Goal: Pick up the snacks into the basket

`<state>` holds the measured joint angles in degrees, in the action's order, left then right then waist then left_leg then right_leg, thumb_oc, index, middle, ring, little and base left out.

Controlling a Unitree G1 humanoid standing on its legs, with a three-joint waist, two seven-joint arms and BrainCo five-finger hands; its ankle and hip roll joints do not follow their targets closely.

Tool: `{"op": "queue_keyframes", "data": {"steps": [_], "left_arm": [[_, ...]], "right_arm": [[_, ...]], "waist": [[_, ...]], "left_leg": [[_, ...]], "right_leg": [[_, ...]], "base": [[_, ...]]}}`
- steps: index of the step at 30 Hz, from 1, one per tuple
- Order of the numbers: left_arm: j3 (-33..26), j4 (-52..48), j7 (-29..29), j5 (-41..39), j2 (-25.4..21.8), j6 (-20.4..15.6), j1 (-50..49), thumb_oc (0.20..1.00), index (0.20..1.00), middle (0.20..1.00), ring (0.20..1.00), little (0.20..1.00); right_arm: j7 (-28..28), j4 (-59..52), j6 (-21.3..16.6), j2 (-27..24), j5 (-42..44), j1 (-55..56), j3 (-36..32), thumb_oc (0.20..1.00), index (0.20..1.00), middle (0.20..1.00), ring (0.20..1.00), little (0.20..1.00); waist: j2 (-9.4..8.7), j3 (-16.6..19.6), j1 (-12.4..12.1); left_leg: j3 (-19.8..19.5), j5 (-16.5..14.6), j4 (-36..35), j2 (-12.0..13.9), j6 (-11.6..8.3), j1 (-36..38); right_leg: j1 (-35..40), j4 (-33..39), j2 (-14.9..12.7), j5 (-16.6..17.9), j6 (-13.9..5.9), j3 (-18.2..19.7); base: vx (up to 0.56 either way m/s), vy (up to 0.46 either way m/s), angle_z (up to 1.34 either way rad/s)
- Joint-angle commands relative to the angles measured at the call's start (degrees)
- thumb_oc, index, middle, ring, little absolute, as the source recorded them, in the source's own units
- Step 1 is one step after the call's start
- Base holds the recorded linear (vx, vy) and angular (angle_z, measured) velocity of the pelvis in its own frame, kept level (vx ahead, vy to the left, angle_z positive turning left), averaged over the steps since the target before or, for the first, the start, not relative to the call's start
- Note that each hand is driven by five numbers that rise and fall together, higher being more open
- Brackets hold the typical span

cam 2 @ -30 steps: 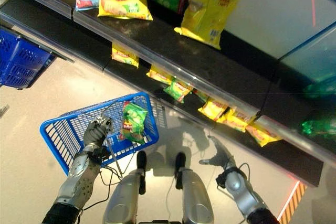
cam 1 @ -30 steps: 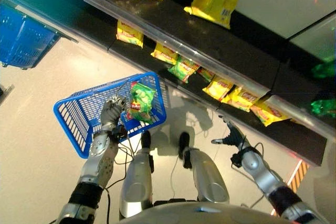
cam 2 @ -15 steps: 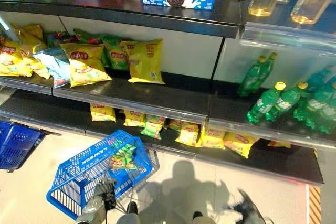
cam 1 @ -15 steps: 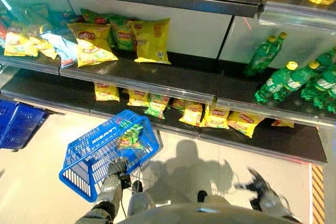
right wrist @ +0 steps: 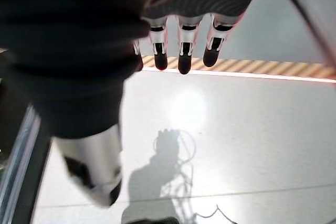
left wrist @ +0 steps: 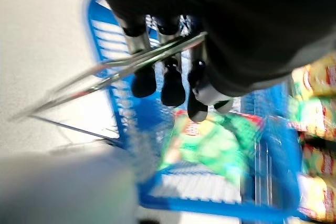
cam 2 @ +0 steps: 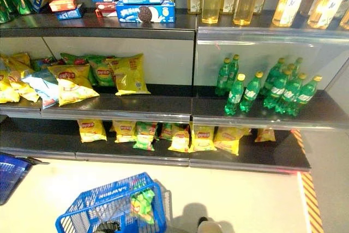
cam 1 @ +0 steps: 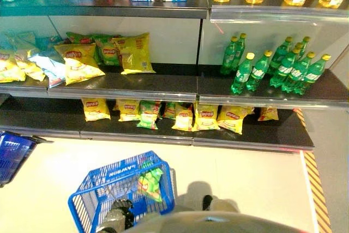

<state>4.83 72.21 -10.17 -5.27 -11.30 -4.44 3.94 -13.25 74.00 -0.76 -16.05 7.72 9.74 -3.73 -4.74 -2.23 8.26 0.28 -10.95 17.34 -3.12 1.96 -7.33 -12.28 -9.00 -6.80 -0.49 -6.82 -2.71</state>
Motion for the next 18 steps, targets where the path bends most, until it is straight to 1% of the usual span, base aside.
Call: {"op": "queue_keyframes", "data": {"steps": [1, 2, 3, 4, 5, 6, 7, 8, 10, 11, 12, 13, 14, 15, 16, 17, 18], "left_arm": [[0.17, -3.58, -0.72, 1.4, -2.86, -1.22, 1.01, 0.2, 0.2, 0.2, 0.2, 0.2], [0.17, -3.58, -0.72, 1.4, -2.87, -1.22, 1.01, 0.2, 0.2, 0.2, 0.2, 0.2], [-0.29, -4.06, -1.0, 1.52, -3.61, -1.47, 1.43, 0.2, 0.2, 0.2, 0.2, 0.2], [-0.32, -4.07, -1.0, 1.53, -3.62, -1.46, 1.43, 0.2, 0.2, 0.2, 0.2, 0.2], [-0.97, -3.17, -1.24, 0.77, -3.89, -1.27, 1.75, 0.2, 0.2, 0.2, 0.2, 0.2], [-1.22, -2.45, -1.24, 0.74, -3.69, -1.24, 1.81, 0.2, 0.2, 0.2, 0.2, 0.2], [-1.22, -2.45, -1.24, 0.74, -3.69, -1.24, 1.82, 0.2, 0.2, 0.2, 0.2, 0.2], [-0.96, -0.86, -0.97, 2.07, -3.32, -0.91, 1.4, 0.2, 0.2, 0.2, 0.2, 0.2], [-1.51, 0.18, -0.88, 2.0, -2.94, -0.6, 0.65, 0.2, 0.2, 0.2, 0.2, 0.2], [-1.51, 0.18, -0.88, 2.0, -2.94, -0.6, 0.65, 0.2, 0.2, 0.2, 0.2, 0.2], [-2.82, 1.1, -0.9, 1.09, -2.44, -0.34, -0.63, 0.2, 0.2, 0.2, 0.2, 0.2], [-2.82, 1.1, -0.9, 1.09, -2.44, -0.34, -0.63, 0.2, 0.2, 0.2, 0.2, 0.2], [-3.24, 1.89, -0.87, 0.94, -2.06, -0.14, -1.59, 0.2, 0.2, 0.2, 0.2, 0.2], [-3.24, 1.89, -0.87, 0.94, -2.06, -0.14, -1.59, 0.2, 0.2, 0.2, 0.2, 0.2], [-3.4, 2.77, -0.83, 1.28, -2.22, -0.01, -1.98, 0.2, 0.2, 0.2, 0.2, 0.2], [-3.45, 3.66, -0.95, 2.13, -2.34, -0.02, -2.33, 0.2, 0.2, 0.2, 0.2, 0.2], [-3.18, 3.99, -1.09, 2.49, -2.06, 0.06, -2.45, 0.2, 0.2, 0.2, 0.2, 0.2]], "right_arm": [[-0.17, -3.77, -2.23, -0.32, -1.35, -11.01, 4.25, 1.0, 1.0, 1.0, 1.0, 1.0], [-0.17, -3.77, -2.23, -0.32, -1.35, -11.01, 4.25, 1.0, 1.0, 1.0, 1.0, 1.0], [0.57, -6.04, -2.35, -0.1, -3.97, -12.62, 7.44, 1.0, 1.0, 1.0, 1.0, 1.0], [0.57, -6.05, -2.34, -0.09, -3.98, -12.64, 7.46, 1.0, 1.0, 1.0, 1.0, 1.0], [0.33, -9.01, -2.71, -0.09, -3.6, -13.06, 7.11, 1.0, 1.0, 1.0, 1.0, 1.0], [0.45, -8.72, -2.65, -0.13, -3.41, -13.16, 6.62, 1.0, 1.0, 1.0, 1.0, 1.0], [0.45, -8.72, -2.65, -0.13, -3.41, -13.16, 6.62, 1.0, 1.0, 1.0, 1.0, 1.0], [0.72, -6.96, -1.96, 0.0, -4.27, -13.09, 5.76, 1.0, 1.0, 1.0, 1.0, 1.0], [0.56, -6.43, -1.4, 0.13, -4.23, -12.7, 4.37, 1.0, 1.0, 1.0, 1.0, 1.0], [0.56, -6.43, -1.4, 0.13, -4.23, -12.7, 4.37, 1.0, 1.0, 1.0, 1.0, 1.0], [0.28, -6.64, -1.16, 0.09, -4.12, -12.64, 3.25, 1.0, 1.0, 1.0, 1.0, 1.0], [0.28, -6.64, -1.16, 0.09, -4.12, -12.64, 3.25, 1.0, 1.0, 1.0, 1.0, 1.0], [0.13, -6.66, -0.89, 0.14, -4.8, -13.19, 3.36, 1.0, 1.0, 1.0, 1.0, 1.0], [0.13, -6.66, -0.89, 0.14, -4.8, -13.19, 3.36, 1.0, 1.0, 1.0, 1.0, 1.0], [0.14, -7.29, -0.92, -0.12, -5.12, -13.43, 3.47, 1.0, 1.0, 1.0, 1.0, 1.0], [0.62, -8.16, -1.3, -0.5, -6.05, -13.63, 4.6, 1.0, 1.0, 1.0, 1.0, 1.0], [0.85, -7.96, -1.44, -0.69, -7.01, -13.91, 5.97, 1.0, 1.0, 1.0, 1.0, 1.0]], "waist": [[1.55, -5.55, -1.91], [1.54, -5.52, -1.91], [1.61, -6.25, -2.81], [1.58, -6.31, -2.78], [1.81, -6.46, -2.65], [1.98, -6.13, -2.75], [1.98, -6.14, -2.75], [2.44, -5.31, -3.17], [2.49, -4.38, -3.64], [2.49, -4.4, -3.64], [2.56, -4.04, -4.59], [2.57, -4.08, -4.59], [2.77, -4.37, -5.13], [2.77, -4.38, -5.13], [2.87, -4.62, -5.17], [2.91, -4.75, -5.4], [3.34, -4.76, -5.63]], "left_leg": [[2.2, 5.45, -15.97, 1.49, -2.78, 9.9], [2.2, 5.46, -15.97, 1.48, -2.78, 9.87], [2.08, 6.44, -15.79, 1.82, -2.37, 8.95], [2.08, 6.41, -15.76, 1.8, -2.36, 9.01], [1.63, 6.98, -15.64, 2.57, -2.39, 8.41], [1.88, 7.18, -15.68, 2.95, -2.49, 7.99], [1.88, 7.18, -15.68, 2.96, -2.49, 8.01], [2.11, 7.53, -16.24, 4.27, -3.07, 7.68], [2.75, 7.57, -16.65, 5.22, -3.78, 7.85], [2.74, 7.57, -16.66, 5.22, -3.78, 7.87], [3.32, 7.45, -16.57, 6.83, -4.86, 7.81], [3.32, 7.44, -16.57, 6.84, -4.86, 7.85], [3.84, 7.7, -16.68, 8.59, -6.38, 7.82], [3.84, 7.7, -16.68, 8.59, -6.38, 7.83], [4.61, 8.22, -17.19, 9.73, -7.54, 8.13], [5.13, 9.58, -17.34, 11.59, -9.22, 7.67], [4.66, 10.31, -17.78, 12.84, -9.77, 7.99]], "right_leg": [[-1.14, 3.35, 5.35, 4.52, -3.71, 0.71], [-1.17, 3.34, 5.34, 4.52, -3.71, 0.72], [-1.35, 1.3, 4.83, 3.11, -3.76, -0.32], [-1.35, 1.14, 4.8, 2.98, -3.77, -0.32], [-0.25, -0.27, 4.33, 1.43, -3.08, 3.43], [0.36, -0.03, 3.18, 1.33, -2.76, 4.58], [0.38, -0.03, 3.18, 1.33, -2.76, 4.59], [2.47, 2.19, -0.75, 2.15, -2.62, 5.95], [3.88, 4.64, -3.85, 3.71, -3.18, 5.67], [3.91, 4.65, -3.85, 3.71, -3.18, 5.66], [4.07, 6.99, -6.85, 5.03, -3.79, 4.65], [4.14, 7.02, -6.84, 5.04, -3.79, 4.63], [3.54, 8.33, -8.36, 5.29, -4.4, 3.39], [3.55, 8.33, -8.36, 5.29, -4.4, 3.39], [2.86, 8.48, -8.29, 5.18, -4.89, 3.09], [3.22, 8.59, -7.69, 3.5, -5.33, 2.27], [2.89, 7.6, -6.68, 2.02, -4.94, 1.98]], "base": [[-0.17, 0.039, -0.1], [-0.32, 0.044, -0.16], [-0.15, 0.005, -0.42], [-0.28, -0.04, -0.56], [-0.17, -0.092, -0.63], [-0.17, -0.092, -0.18], [-0.12, -0.193, 0.16], [-0.08, -0.21, 0.25], [-0.05, -0.228, 0.23], [-0.04, -0.328, -0.06], [-0.04, -0.238, -0.28], [-0.08, -0.504, -0.46], [-0.05, -0.266, -0.39], [-0.08, -0.413, -0.47], [-0.07, -0.463, -0.22], [-0.07, -0.602, -0.14], [-0.04, -0.457, -0.21]]}}
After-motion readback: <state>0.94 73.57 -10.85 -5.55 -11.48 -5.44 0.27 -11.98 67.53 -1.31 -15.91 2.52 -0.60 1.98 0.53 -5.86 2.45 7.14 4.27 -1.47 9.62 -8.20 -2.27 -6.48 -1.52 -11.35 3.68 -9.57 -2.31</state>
